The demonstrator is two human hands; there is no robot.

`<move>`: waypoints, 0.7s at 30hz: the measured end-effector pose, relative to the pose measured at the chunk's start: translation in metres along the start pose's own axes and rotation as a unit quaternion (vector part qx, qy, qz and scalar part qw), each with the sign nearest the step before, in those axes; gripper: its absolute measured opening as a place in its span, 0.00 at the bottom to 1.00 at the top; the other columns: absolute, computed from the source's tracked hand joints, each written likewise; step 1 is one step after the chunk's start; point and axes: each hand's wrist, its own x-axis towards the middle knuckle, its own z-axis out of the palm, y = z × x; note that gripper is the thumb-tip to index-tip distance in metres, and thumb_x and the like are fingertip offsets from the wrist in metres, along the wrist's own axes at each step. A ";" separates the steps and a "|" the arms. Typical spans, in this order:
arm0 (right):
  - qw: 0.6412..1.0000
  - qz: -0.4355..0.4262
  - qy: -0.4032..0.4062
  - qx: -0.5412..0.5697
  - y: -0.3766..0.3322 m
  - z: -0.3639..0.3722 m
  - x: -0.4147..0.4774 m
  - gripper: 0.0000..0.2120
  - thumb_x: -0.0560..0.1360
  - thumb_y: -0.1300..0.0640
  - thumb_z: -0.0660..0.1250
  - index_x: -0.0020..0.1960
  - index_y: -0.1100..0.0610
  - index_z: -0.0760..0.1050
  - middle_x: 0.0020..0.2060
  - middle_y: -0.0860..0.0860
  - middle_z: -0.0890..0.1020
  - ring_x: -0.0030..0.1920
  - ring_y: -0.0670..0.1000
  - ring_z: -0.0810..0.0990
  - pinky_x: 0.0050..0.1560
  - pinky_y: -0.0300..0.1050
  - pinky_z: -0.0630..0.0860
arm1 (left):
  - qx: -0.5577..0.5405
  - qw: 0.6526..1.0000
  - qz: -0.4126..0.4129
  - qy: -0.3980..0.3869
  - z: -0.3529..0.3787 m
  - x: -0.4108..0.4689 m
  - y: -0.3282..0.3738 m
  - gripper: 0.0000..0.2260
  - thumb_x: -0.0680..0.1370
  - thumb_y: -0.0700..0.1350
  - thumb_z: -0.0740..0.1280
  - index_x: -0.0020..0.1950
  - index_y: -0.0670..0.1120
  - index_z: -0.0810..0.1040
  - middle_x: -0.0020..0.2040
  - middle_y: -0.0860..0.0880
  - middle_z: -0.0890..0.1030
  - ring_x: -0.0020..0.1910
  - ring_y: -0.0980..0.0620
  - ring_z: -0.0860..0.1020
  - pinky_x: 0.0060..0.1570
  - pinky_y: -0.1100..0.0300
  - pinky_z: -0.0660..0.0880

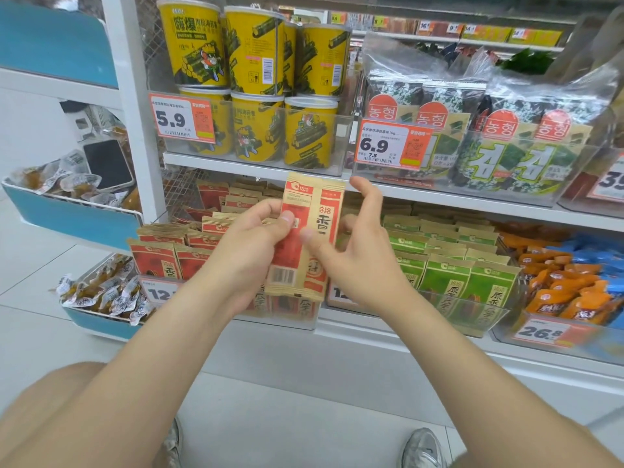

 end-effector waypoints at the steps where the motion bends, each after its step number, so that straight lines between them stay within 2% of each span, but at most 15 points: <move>1: 0.999 0.016 0.007 0.043 0.002 -0.001 0.004 0.33 0.80 0.44 0.74 0.78 0.46 0.60 0.46 0.50 0.88 0.46 0.48 0.88 0.49 0.57 0.86 | -0.010 1.000 -0.008 0.004 0.000 0.001 0.001 0.09 0.89 0.44 0.62 0.61 0.47 0.82 0.55 0.41 0.89 0.54 0.41 0.88 0.61 0.34 0.82; 3: 0.994 0.033 0.028 0.105 0.006 0.000 0.010 0.14 0.82 0.48 0.72 0.65 0.49 0.76 0.45 0.53 0.88 0.45 0.56 0.89 0.47 0.66 0.85 | -0.002 1.000 -0.011 0.006 0.000 0.002 0.000 0.11 0.89 0.44 0.61 0.63 0.47 0.83 0.55 0.42 0.89 0.55 0.42 0.88 0.62 0.35 0.81; 4: 0.991 0.038 0.038 0.120 0.005 0.001 0.011 0.08 0.82 0.50 0.72 0.59 0.50 0.79 0.44 0.53 0.89 0.44 0.57 0.89 0.46 0.67 0.85 | 0.022 1.000 0.001 0.012 0.001 0.002 0.000 0.11 0.89 0.44 0.61 0.64 0.47 0.83 0.55 0.44 0.89 0.56 0.43 0.88 0.61 0.37 0.82; 6: 0.992 0.034 0.056 0.111 0.003 0.002 0.012 0.02 0.81 0.54 0.73 0.52 0.51 0.82 0.41 0.51 0.88 0.42 0.55 0.88 0.46 0.61 0.86 | 0.108 0.991 0.065 0.041 0.002 0.001 -0.002 0.10 0.89 0.44 0.63 0.66 0.49 0.81 0.56 0.49 0.88 0.56 0.49 0.87 0.57 0.46 0.85; 7: 0.992 0.031 0.066 0.099 0.003 0.002 0.012 0.02 0.81 0.54 0.74 0.50 0.51 0.82 0.39 0.49 0.88 0.40 0.53 0.88 0.45 0.59 0.86 | 0.160 0.979 0.111 0.058 0.001 0.002 -0.004 0.10 0.88 0.45 0.65 0.68 0.51 0.78 0.58 0.52 0.87 0.56 0.53 0.87 0.55 0.51 0.85; 9: 0.993 0.018 0.091 0.072 0.002 0.001 0.011 0.05 0.80 0.53 0.74 0.45 0.51 0.83 0.35 0.48 0.87 0.37 0.50 0.87 0.45 0.57 0.85 | 0.253 0.949 0.186 0.036 0.000 0.000 -0.007 0.18 0.84 0.51 0.70 0.74 0.55 0.73 0.61 0.59 0.84 0.58 0.61 0.84 0.57 0.58 0.82; 11: 0.992 -0.005 0.123 0.040 0.003 -0.001 0.009 0.14 0.81 0.49 0.71 0.39 0.54 0.80 0.31 0.46 0.84 0.34 0.48 0.82 0.41 0.55 0.82 | 0.301 0.932 0.202 -0.001 0.001 -0.001 -0.009 0.26 0.82 0.56 0.73 0.78 0.57 0.70 0.62 0.63 0.83 0.60 0.63 0.82 0.61 0.55 0.80; 12: 0.990 -0.019 0.135 0.022 0.003 -0.002 0.008 0.19 0.83 0.48 0.69 0.35 0.55 0.77 0.28 0.45 0.80 0.31 0.46 0.77 0.37 0.53 0.77 | 0.313 0.928 0.200 -0.008 0.002 -0.002 -0.010 0.27 0.81 0.57 0.73 0.79 0.58 0.70 0.60 0.64 0.83 0.58 0.64 0.83 0.61 0.54 0.81; 13: 0.989 -0.034 0.142 0.005 0.001 -0.003 0.007 0.22 0.84 0.48 0.67 0.33 0.54 0.73 0.25 0.44 0.76 0.29 0.45 0.71 0.34 0.50 0.71 | 0.320 0.927 0.196 -0.010 0.003 -0.003 -0.009 0.27 0.81 0.57 0.73 0.79 0.58 0.70 0.59 0.65 0.83 0.56 0.64 0.83 0.60 0.54 0.81; 15: 0.987 -0.064 0.144 -0.020 -0.002 -0.005 0.004 0.24 0.86 0.50 0.64 0.31 0.51 0.68 0.23 0.44 0.71 0.27 0.46 0.67 0.34 0.47 0.63 | 0.315 0.928 0.200 -0.020 0.004 -0.006 -0.009 0.23 0.83 0.55 0.71 0.78 0.58 0.72 0.57 0.64 0.84 0.52 0.63 0.85 0.55 0.56 0.83; 18: 0.983 -0.103 0.148 -0.039 -0.005 -0.007 0.000 0.22 0.87 0.52 0.62 0.34 0.50 0.67 0.25 0.45 0.70 0.28 0.48 0.68 0.36 0.48 0.63 | 0.303 0.929 0.206 -0.047 0.006 -0.009 -0.005 0.16 0.86 0.50 0.67 0.74 0.60 0.73 0.57 0.61 0.85 0.51 0.61 0.86 0.50 0.61 0.83; 21: 0.977 -0.148 0.144 -0.054 -0.006 -0.005 -0.005 0.20 0.87 0.54 0.62 0.36 0.52 0.67 0.26 0.45 0.69 0.29 0.48 0.69 0.33 0.44 0.63 | 0.354 0.909 0.215 -0.032 0.008 -0.010 -0.008 0.14 0.88 0.48 0.62 0.73 0.57 0.74 0.51 0.62 0.84 0.47 0.63 0.84 0.46 0.69 0.76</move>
